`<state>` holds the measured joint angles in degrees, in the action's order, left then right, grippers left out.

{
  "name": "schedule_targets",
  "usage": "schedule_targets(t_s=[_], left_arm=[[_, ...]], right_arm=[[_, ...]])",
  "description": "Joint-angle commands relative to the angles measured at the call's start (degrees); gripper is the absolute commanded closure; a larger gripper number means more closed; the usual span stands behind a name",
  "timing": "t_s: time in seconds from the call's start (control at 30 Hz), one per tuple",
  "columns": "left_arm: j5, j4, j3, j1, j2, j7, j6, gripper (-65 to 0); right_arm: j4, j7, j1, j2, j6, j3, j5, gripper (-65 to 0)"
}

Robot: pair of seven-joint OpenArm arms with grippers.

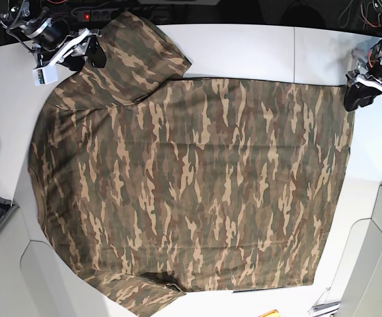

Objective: Fold the T-shirt properly
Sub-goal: 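Lower both grippers to the shirt's shoulder corners and pinch them, then lift the shoulder corners and pull them toward the robot, folding the shirt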

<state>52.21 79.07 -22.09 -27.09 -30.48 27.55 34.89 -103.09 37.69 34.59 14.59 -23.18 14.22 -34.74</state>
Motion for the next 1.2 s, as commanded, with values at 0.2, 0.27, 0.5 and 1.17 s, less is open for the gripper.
schedule_targets(t_s=[0.2, 0.27, 0.5, 1.17], left_arm=[[-1.2, -0.2, 0.8, -0.7, 0.1, 5.5, 1.0, -21.1], [-0.1, -0.2, 0.8, -0.7, 0.1, 5.5, 1.0, -11.9], [1.2, 0.1, 0.8, -0.7, 0.0, 5.4, 1.4, 0.0], [9.3, 6.9, -7.6, -0.7, 0.0, 8.9, 5.1, 0.0]], right_arm=[[-0.5, -0.2, 0.2, 0.5, -4.3, 0.1, -0.7, -33.4], [-0.5, -0.2, 0.2, 0.5, -4.3, 0.1, -1.1, -33.4], [-0.5, -0.2, 0.0, 0.5, -4.3, 0.1, -1.3, 0.0], [-5.2, 2.8, -7.0, 0.5, -4.3, 9.4, -7.6, 0.0]])
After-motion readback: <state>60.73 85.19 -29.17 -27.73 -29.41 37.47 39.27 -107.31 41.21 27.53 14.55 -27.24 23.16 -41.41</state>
